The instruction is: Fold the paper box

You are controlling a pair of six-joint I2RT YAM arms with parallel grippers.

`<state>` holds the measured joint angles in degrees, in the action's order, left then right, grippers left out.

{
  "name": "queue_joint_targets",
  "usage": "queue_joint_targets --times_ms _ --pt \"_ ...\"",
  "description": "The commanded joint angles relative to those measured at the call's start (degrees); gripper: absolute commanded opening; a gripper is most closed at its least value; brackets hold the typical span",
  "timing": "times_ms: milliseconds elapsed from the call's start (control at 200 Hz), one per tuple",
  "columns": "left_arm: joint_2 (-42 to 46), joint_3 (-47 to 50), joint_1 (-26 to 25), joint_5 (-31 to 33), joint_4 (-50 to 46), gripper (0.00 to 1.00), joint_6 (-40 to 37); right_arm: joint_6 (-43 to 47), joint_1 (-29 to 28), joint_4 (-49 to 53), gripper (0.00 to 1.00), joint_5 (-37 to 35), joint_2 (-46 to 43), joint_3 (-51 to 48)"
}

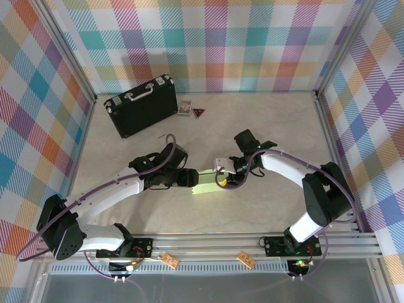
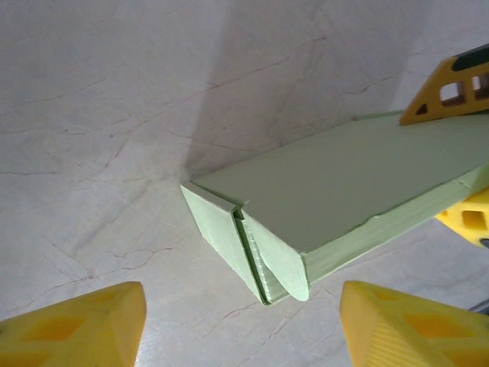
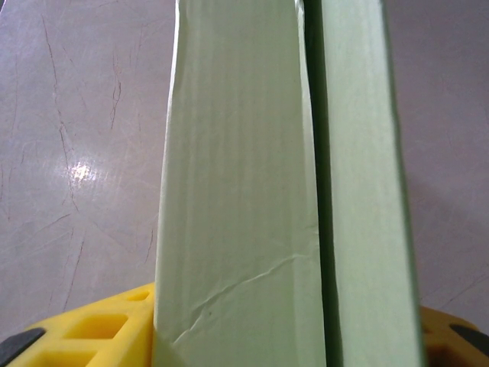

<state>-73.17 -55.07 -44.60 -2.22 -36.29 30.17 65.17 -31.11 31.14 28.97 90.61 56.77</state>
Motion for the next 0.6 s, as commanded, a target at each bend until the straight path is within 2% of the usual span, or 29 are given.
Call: queue_joint_targets --times_ms 0,325,595 --pt "-0.4 -1.0 -0.9 1.8 -1.8 0.62 -1.4 -0.2 -0.1 2.0 0.51 1.4 0.7 1.1" --pt "-0.1 -0.8 -1.0 3.4 -3.3 0.53 -1.7 -0.2 -0.1 2.3 0.50 1.3 0.9 1.1" --pt "0.9 -0.6 -1.0 3.3 -3.8 0.53 -1.7 -0.2 -0.1 2.4 0.51 1.3 1.1 1.0"
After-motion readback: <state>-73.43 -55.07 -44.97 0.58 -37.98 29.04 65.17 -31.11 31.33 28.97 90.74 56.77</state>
